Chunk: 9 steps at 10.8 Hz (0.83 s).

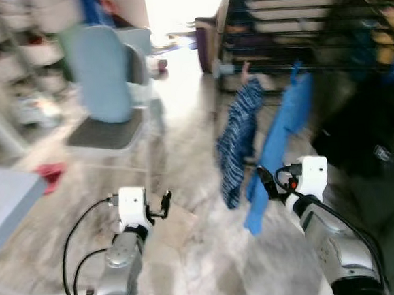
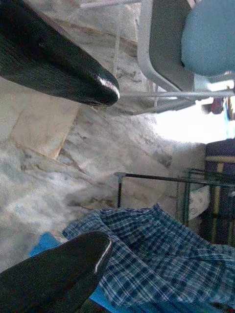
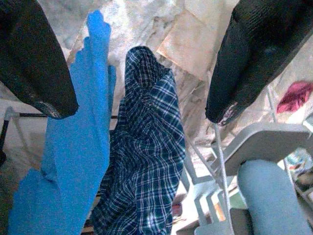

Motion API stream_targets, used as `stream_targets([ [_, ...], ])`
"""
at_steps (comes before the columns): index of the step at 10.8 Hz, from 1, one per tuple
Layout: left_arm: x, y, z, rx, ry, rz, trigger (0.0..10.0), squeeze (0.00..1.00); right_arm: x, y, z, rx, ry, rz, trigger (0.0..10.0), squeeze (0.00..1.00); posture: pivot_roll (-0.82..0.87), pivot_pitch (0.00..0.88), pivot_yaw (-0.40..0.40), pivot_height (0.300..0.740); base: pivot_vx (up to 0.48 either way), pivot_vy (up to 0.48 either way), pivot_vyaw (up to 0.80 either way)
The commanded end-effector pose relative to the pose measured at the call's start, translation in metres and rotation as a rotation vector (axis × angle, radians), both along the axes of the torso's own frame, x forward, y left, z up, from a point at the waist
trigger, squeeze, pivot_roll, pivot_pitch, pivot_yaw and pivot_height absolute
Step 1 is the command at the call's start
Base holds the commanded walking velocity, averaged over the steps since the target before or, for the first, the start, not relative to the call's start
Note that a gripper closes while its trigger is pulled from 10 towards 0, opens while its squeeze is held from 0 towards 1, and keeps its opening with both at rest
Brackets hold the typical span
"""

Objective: Hang hanger

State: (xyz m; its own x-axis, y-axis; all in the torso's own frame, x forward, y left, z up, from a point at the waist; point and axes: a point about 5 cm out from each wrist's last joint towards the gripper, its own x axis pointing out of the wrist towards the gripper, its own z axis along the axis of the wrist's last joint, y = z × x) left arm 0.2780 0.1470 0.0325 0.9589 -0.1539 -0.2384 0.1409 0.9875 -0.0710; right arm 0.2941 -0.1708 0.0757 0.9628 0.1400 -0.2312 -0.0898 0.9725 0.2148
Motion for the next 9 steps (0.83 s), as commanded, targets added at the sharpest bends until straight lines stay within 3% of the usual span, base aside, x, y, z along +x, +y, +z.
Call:
stream_targets([
  [1, 0.001, -0.001, 0.003, -0.001, -0.013, -0.005, 10.0, 0.0, 0.0, -0.002, 0.0, -0.004, 0.001, -0.015, 10.0, 0.0, -0.13, 0.0, 0.057, 0.74, 0.0, 0.442, -0.8],
  [4, 0.001, -0.003, 0.003, 0.0, -0.012, -0.013, 10.0, 0.0, 0.0, 0.001, -0.001, -0.002, 0.003, -0.008, 10.0, 0.0, -0.13, 0.0, 0.056, 0.74, 0.0, 0.421, 0.0],
  [9, -0.003, -0.014, 0.01, -0.036, -0.069, -0.03, 10.0, 0.0, 0.0, 0.001, -0.001, -0.006, 0.007, -0.001, 10.0, 0.0, -0.13, 0.0, 0.051, 0.74, 0.0, 0.0, 0.0],
])
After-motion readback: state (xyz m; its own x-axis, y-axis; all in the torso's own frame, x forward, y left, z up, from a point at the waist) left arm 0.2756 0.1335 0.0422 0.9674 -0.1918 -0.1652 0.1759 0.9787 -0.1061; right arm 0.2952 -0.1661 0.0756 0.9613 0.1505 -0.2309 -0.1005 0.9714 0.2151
